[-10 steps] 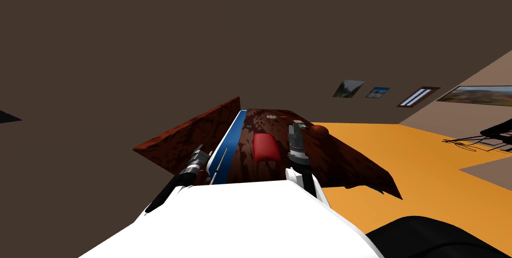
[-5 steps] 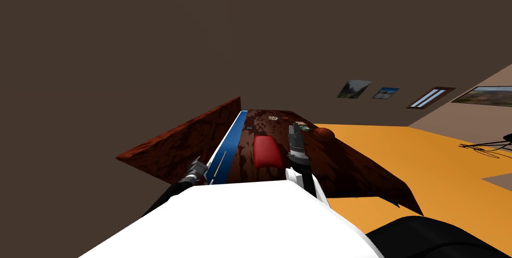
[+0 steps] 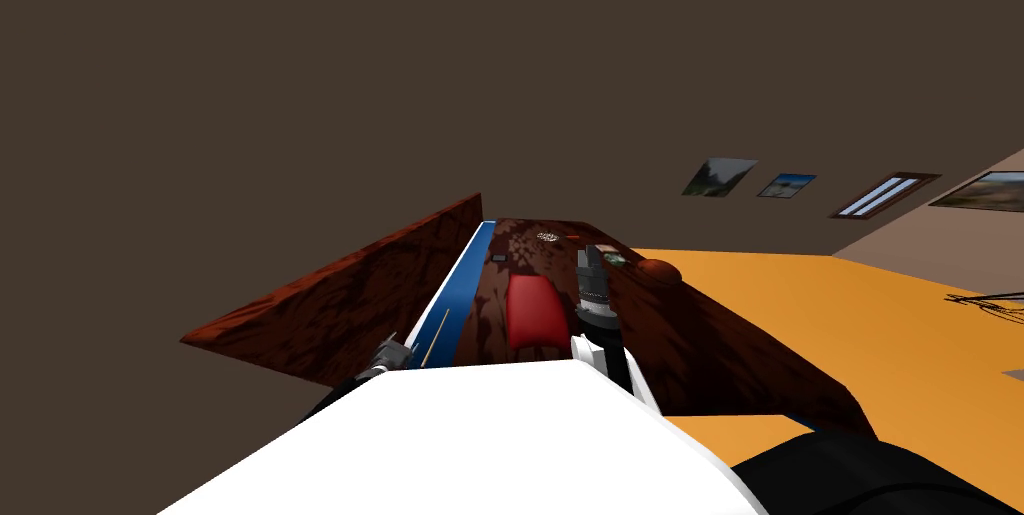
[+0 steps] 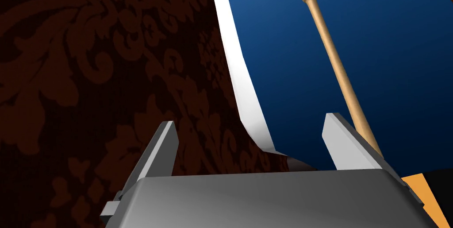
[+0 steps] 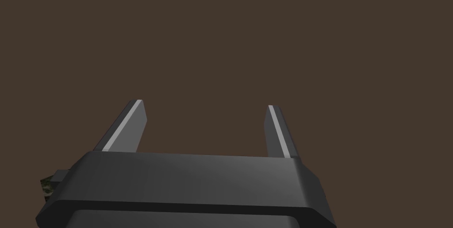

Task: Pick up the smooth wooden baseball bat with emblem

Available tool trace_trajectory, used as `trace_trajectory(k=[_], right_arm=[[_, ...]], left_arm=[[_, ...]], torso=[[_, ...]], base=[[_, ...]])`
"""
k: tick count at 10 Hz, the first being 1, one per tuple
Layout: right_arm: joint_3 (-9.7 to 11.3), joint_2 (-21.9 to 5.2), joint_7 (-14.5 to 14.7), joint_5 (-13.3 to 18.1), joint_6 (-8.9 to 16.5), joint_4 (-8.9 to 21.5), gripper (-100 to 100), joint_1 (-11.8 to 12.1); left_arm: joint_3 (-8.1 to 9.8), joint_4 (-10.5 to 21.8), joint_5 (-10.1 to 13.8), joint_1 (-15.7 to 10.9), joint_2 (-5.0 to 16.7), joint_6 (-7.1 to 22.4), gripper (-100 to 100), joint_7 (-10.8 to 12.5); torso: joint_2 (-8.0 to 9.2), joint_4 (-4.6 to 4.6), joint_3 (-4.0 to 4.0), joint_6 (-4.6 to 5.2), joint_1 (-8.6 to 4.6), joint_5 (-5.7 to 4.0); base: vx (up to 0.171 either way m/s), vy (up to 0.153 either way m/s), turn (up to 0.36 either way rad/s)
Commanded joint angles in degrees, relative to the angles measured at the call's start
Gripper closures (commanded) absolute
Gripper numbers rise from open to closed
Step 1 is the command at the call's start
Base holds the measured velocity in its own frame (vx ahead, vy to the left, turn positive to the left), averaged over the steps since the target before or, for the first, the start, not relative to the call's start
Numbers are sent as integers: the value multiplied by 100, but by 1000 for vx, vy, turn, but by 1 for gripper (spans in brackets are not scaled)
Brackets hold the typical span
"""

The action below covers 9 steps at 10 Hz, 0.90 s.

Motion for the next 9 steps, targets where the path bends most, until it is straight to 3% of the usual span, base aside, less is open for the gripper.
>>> trace_trajectory(k=[1, 4, 5, 9], right_arm=[[0, 0, 0, 0, 0, 0, 0, 0], [0, 0, 0, 0, 0, 0, 0, 0], [0, 0, 0, 0, 0, 0, 0, 0], [0, 0, 0, 0, 0, 0, 0, 0]], left_arm=[[0, 161, 82, -3, 35, 56, -100, 60], [93, 594, 333, 67, -31, 573, -100, 347], [93, 594, 333, 67, -31, 573, -100, 347], [193, 1064, 606, 143, -119, 1136, -100, 659]], torso=[[0, 0, 0, 0, 0, 0], [-6, -1, -3, 0, 2, 1], [-12, -3, -7, -1, 3, 0], [-5, -1, -3, 0, 3, 0]], base=[[51, -11, 15], [91, -10, 31], [76, -1, 16], [80, -13, 26]])
